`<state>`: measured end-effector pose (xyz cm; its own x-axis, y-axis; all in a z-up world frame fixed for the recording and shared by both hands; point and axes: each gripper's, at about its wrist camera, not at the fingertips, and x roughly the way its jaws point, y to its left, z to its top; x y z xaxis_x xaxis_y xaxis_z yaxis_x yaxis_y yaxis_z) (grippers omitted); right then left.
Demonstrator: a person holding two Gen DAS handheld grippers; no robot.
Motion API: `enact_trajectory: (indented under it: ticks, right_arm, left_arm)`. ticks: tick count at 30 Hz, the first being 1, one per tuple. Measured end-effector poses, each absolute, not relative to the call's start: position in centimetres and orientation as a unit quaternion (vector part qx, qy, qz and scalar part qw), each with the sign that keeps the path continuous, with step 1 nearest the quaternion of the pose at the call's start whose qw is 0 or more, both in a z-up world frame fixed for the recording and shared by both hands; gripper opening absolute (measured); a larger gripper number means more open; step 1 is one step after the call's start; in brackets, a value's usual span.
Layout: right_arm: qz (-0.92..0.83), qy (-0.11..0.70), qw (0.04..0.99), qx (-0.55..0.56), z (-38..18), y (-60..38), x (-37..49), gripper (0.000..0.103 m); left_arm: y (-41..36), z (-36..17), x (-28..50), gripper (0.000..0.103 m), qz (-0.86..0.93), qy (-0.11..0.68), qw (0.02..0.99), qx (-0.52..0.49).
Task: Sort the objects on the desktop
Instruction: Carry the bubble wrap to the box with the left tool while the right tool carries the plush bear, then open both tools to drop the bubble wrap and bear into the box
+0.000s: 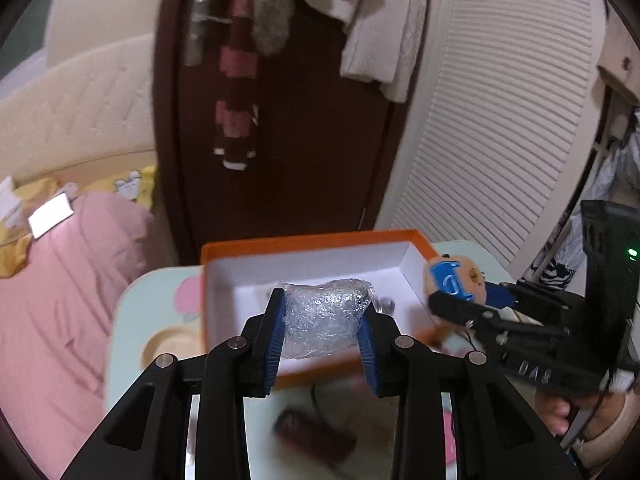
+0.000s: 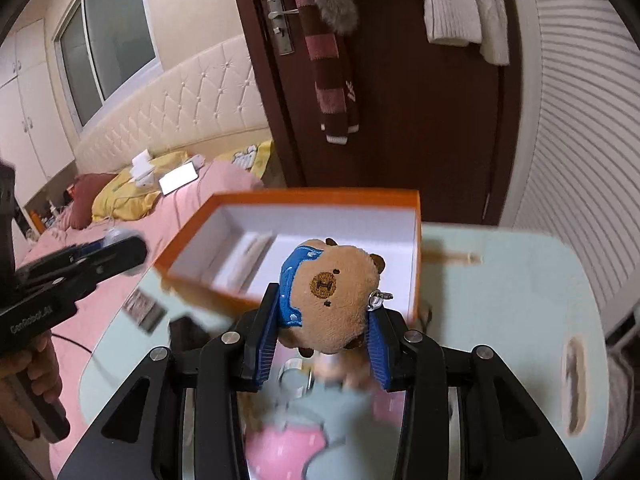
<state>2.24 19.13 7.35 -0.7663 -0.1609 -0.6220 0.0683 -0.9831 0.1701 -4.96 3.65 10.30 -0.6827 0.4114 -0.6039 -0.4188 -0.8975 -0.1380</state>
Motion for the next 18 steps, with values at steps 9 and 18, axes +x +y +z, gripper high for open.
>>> enact_trajectory:
  ticks: [9,18]
  right_arm:
    - [-0.926,-0.062,0.059,0.369,5.5,18.7,-4.4,0.042]
    - [-0.926,-0.077,0.058,0.366,4.9,19.7,-5.2,0.049]
  left_arm:
    - [6.5,6.9,-11.1,0.034,0.901,0.011,0.204,-0.382]
    - [4.3,7.1,-10.4,0.067,0.911,-0.022,0.187,-0.367]
